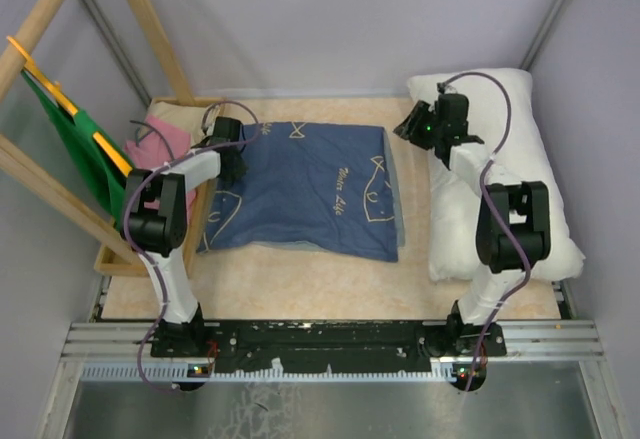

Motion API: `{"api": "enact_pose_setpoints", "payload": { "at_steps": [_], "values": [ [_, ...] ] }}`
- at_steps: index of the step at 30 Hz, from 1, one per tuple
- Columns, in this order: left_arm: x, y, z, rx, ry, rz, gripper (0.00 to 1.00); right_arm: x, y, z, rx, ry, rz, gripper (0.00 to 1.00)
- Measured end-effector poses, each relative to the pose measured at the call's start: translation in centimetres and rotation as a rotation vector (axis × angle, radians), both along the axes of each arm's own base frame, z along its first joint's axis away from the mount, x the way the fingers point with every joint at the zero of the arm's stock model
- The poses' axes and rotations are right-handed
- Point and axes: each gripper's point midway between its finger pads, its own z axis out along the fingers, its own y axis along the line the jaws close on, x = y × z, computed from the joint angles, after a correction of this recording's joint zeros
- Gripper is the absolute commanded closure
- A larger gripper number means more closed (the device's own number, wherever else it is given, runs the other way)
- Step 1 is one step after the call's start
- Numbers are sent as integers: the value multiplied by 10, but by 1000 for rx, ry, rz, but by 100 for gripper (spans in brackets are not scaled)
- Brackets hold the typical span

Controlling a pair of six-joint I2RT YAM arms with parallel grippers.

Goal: Remove the pillowcase from the pillow
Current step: Fold the pillowcase at the center of the board.

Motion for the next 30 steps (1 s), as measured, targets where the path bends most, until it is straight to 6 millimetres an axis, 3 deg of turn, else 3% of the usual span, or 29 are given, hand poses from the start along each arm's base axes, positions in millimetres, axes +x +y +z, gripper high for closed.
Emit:
{"api": "enact_pose_setpoints", "payload": {
  "at_steps": [2,4,7,10,13,22,30],
  "values": [
    [9,2,1,5,11,-12,71,18,-7,15,1,-42,-9,63],
    [16,3,2,11,21,-20,70,35,-11,14,2,-53,-10,64],
    [19,4,2,21,35,-33,69,43,-8,-18,13,4,11,66],
    [17,5,2,31,51,-44,69,37,-2,-61,29,103,42,69],
    [14,6,1,38,64,-48,69,27,5,-86,51,163,75,70],
    [13,7,0,46,71,-53,70,26,21,-80,119,132,133,70],
    [12,9,0,54,75,-56,70,24,24,-101,124,165,142,67]
  ]
}}
